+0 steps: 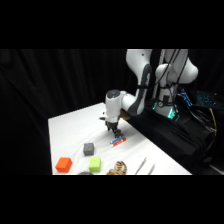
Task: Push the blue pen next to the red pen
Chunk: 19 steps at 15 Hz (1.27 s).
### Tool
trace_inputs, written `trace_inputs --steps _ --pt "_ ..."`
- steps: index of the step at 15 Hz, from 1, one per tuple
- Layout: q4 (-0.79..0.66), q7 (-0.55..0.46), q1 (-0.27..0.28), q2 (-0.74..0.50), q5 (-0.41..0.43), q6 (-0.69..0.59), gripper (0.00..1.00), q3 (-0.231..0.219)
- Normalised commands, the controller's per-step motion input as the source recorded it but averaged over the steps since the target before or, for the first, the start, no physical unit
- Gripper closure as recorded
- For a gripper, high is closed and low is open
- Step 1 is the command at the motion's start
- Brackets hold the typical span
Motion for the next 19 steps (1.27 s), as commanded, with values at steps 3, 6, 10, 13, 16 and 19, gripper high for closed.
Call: trace_inputs --steps 3,6,10,13,16,19 --pt "-0.14 0.28 0.285 -0.30 -0.045 -0.24 0.00 -0.076" --pt "-0.16 0.20 0.093 -0.50 0.033 -0.45 0.00 0.053" --pt "-0.10 0.20 0.000 -0.63 -0.061 -0.56 0.00 0.109" --pt "0.05 0.13 -0.126 -0.53 -0.040 -0.60 0.00 0.233" --pt "0.14 0.03 -0.194 -0.35 0.032 -0.50 0.00 0.253" --pt "0.18 -0.10 -0.207 -0.19 0.144 -0.32 0.00 0.204"
